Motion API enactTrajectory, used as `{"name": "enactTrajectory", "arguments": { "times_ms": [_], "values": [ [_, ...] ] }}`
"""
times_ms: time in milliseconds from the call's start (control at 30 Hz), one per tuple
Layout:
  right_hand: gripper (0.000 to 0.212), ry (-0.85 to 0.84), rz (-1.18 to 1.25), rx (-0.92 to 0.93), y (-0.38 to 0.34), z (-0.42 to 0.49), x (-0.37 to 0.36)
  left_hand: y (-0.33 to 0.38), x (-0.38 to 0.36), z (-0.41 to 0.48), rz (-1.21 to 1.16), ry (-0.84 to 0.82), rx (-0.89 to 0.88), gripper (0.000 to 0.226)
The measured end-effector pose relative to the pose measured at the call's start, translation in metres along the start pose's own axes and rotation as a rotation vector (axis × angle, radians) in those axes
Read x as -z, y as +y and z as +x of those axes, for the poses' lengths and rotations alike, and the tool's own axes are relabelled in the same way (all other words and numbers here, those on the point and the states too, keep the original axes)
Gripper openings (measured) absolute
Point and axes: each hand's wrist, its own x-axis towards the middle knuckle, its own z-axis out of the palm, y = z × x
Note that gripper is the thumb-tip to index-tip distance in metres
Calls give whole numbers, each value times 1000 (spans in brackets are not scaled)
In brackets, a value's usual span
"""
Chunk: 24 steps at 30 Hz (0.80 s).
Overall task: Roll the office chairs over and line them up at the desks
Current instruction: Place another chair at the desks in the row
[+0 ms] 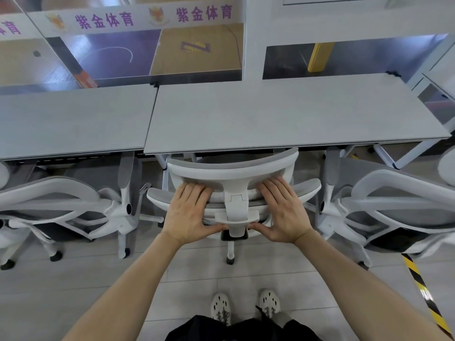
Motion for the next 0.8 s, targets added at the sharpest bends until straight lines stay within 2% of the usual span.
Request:
{"name": "enactTrajectory", "arguments": {
  "times_ms": [367, 800],
  "values": [
    [108, -31, -55, 32, -6, -1, 3, 0, 6, -6, 12, -15, 8, 102],
    [107, -92, -44, -18, -19, 2, 9, -8, 14, -5, -47, -6, 10, 103]
  ]
}}
